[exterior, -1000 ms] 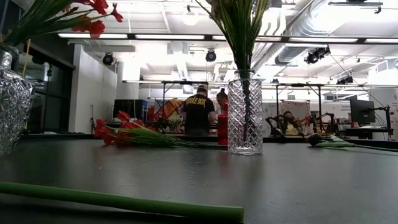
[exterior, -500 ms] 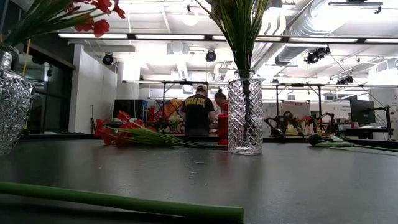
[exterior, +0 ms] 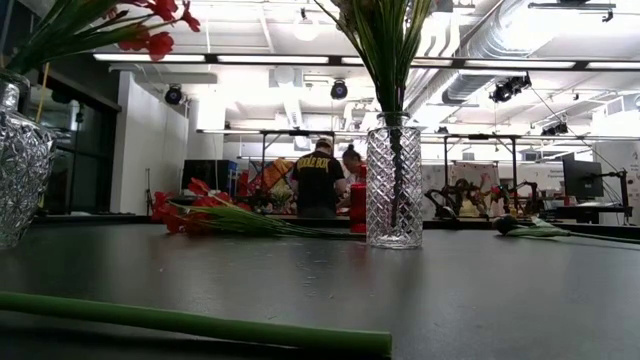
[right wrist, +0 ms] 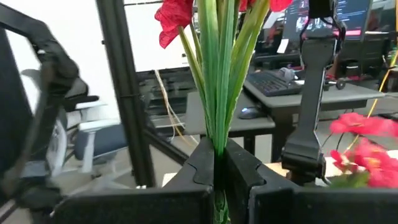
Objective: Sort flowers into vase by color
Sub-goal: Put the right red flowers into the left transparent vase
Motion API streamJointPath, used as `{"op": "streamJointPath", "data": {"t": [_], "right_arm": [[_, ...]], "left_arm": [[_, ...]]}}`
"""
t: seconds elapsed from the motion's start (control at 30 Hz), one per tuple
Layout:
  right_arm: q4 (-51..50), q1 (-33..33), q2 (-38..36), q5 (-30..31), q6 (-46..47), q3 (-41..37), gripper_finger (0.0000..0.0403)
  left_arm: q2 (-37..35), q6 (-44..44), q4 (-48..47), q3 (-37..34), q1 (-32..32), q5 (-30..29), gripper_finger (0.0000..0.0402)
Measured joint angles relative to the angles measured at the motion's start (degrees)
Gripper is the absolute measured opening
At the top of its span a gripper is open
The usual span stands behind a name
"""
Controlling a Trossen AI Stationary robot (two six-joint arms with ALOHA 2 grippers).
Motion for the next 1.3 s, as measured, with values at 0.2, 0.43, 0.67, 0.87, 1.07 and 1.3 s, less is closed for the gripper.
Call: {"op": "streamJointPath", "data": {"t": [0.2, 0.43, 0.67, 0.87, 1.07, 1.3], "right_arm": [[9.78, -3.78, 11.36, -4.72, -1.11, 8.93, 0.0000], [23.28, -8.27, 20.69, -12.20, 0.74, 14.75, 0.0000], [27.74, -11.24, 22.16, -15.84, 1.66, 16.24, 0.0000], [26.98, -13.17, 22.18, -16.91, 1.14, 16.24, 0.0000], [24.62, -14.11, 22.21, -16.91, -0.88, 16.24, 0.0000], [17.51, -14.09, 22.21, -16.91, -1.06, 16.24, 0.0000]], "left_arm": [[0.12, 0.01, 4.62, -0.01, 0.00, -0.01, 0.0000], [0.03, 0.07, 10.25, -0.02, 0.00, -2.52, 0.0000], [0.03, 0.08, 13.41, -0.02, 0.02, -6.56, 0.0000], [0.03, 0.06, 13.83, -0.02, 0.02, -8.81, 0.0000], [0.03, 0.06, 13.83, -0.02, 0.04, -9.81, 0.0000], [0.03, 0.09, 13.83, -0.02, 0.04, -10.66, 0.0000]]}}
